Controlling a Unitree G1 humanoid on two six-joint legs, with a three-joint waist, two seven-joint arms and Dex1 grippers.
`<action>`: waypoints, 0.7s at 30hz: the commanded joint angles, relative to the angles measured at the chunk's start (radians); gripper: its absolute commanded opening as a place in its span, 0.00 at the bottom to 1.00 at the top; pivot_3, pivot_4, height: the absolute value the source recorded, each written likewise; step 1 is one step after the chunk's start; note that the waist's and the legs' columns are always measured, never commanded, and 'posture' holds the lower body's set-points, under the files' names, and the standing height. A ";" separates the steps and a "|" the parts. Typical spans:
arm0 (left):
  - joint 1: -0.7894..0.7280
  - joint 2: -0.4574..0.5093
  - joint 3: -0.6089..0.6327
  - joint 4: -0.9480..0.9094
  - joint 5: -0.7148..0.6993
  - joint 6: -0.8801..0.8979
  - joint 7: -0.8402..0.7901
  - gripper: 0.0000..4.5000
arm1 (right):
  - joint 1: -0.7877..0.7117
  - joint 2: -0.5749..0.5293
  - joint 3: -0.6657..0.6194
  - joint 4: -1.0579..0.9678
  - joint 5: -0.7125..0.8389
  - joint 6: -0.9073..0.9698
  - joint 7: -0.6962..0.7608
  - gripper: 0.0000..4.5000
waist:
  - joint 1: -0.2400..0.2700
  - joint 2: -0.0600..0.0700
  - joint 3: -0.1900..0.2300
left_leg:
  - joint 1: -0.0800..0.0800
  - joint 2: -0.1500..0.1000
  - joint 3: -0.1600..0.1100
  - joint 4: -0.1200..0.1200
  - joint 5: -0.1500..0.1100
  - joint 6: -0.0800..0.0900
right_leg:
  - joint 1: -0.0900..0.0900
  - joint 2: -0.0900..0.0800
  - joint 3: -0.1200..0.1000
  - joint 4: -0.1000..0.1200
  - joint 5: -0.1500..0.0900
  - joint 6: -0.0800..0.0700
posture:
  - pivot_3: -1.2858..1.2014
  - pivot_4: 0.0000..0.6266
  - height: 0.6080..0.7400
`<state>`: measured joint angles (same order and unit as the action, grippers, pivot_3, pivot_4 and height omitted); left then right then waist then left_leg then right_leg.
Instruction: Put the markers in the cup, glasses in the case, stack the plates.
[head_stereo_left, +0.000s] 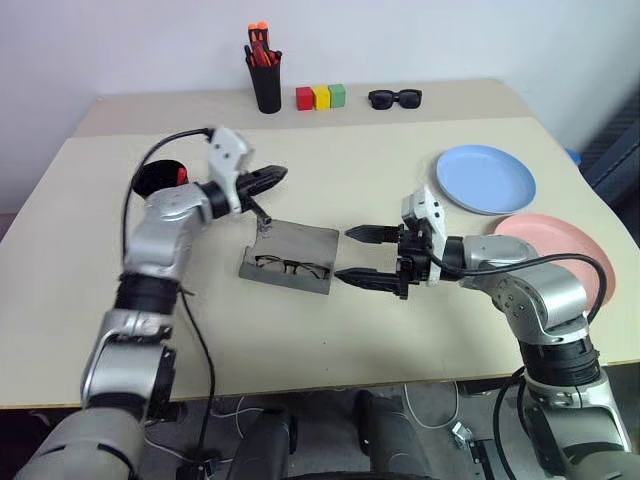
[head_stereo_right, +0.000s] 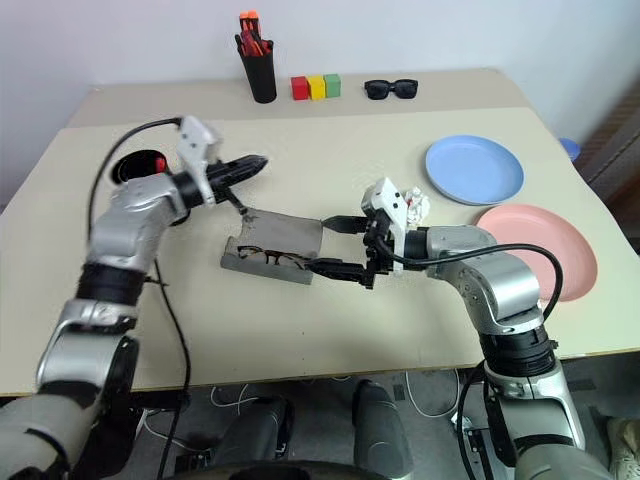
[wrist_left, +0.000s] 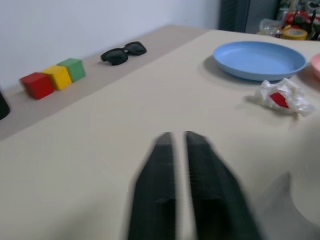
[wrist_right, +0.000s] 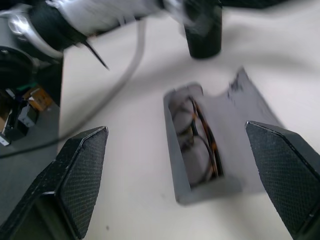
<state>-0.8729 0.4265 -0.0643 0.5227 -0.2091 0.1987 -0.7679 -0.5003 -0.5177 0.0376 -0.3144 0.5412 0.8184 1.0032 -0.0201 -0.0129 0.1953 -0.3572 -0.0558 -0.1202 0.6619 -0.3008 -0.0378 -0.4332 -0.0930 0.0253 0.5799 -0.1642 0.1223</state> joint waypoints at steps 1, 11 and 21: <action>-0.104 -0.021 -0.050 0.212 0.108 -0.106 0.009 0.00 | 0.033 -0.008 0.028 -0.080 0.011 -0.015 -0.027 1.00 | 0.004 0.000 0.000 | 0.000 0.000 0.000 0.000 0.000 0.000 | 0.000 0.000 0.000 0.000 0.000 0.000 | 0.52 0.24 1.00; -0.253 -0.040 -0.112 0.527 0.205 -0.037 -0.206 0.00 | 0.071 0.013 0.099 -0.109 -0.020 -0.067 -0.114 1.00 | 0.006 -0.001 0.000 | -0.003 -0.001 0.000 0.001 0.000 0.001 | -0.001 -0.001 0.000 0.000 0.000 0.001 | 0.52 0.24 1.00; -0.210 0.042 -0.164 0.299 0.216 0.170 -0.474 0.00 | 0.066 0.000 0.105 -0.091 -0.027 -0.098 -0.132 1.00 | 0.002 -0.001 0.000 | -0.003 -0.001 0.000 0.001 0.000 0.001 | -0.001 -0.001 0.000 0.000 0.000 0.001 | 0.52 0.24 1.00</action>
<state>-1.0932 0.4494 -0.2219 0.9098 0.0174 0.3221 -1.1977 -0.4274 -0.5142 0.1506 -0.3880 0.5140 0.7458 0.8703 -0.0178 -0.0134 0.1955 -0.3600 -0.0568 -0.1201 0.6626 -0.3013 -0.0369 -0.4345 -0.0941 0.0253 0.5798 -0.1639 0.1235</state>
